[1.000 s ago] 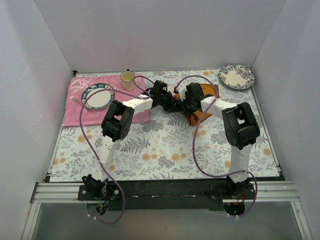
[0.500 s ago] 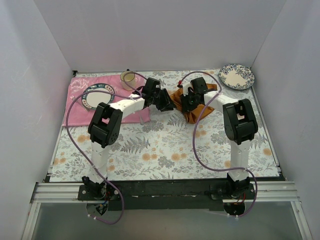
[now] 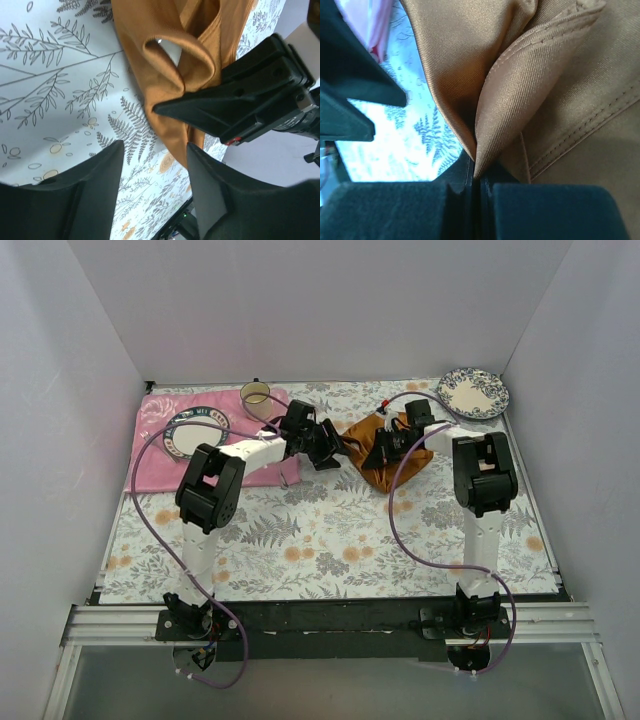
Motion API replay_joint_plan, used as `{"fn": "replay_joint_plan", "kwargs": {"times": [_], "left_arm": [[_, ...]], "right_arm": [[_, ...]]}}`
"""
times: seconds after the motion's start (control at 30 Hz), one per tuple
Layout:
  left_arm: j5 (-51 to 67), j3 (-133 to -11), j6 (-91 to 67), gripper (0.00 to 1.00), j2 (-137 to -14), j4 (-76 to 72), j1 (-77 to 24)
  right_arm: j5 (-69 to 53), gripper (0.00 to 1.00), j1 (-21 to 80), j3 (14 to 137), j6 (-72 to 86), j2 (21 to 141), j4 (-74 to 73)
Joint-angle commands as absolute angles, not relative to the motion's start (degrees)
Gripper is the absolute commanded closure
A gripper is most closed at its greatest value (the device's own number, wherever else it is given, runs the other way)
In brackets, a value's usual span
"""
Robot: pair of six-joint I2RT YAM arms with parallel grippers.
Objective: Fold the napkin, place the utensils inside, and roll it up
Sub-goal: Roll the napkin with the utensil
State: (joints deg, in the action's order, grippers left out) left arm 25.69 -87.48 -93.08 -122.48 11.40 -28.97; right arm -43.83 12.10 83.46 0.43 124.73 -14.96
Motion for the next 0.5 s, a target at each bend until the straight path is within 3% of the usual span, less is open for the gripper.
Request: {"fn": "replay_joint_plan", "kwargs": {"times": [0.0, 0.2, 0.33, 0.47], "left_arm": [[26.3, -91.8, -92.9, 0.46, -123.4, 9.8, -28.6], [28.4, -99.0, -91.0, 0.46, -128.8, 14.9, -28.7], [27.6, -98.4, -90.4, 0.69, -129.1, 13.9, -28.7], [30.7, -96.9, -92.9, 0.81, -129.2, 8.5, -28.8]], "right_arm": [[-48.2, 0.99, 12.0, 82.8, 1.8, 128.0, -18.1], [-51.8, 0.99, 9.8, 85.5, 2.3, 131.0, -20.5], [-52.4, 0.99, 9.4, 87.4, 1.8, 132.4, -22.1], [-53.2, 0.99, 9.1, 88.2, 2.2, 133.6, -22.0]]}}
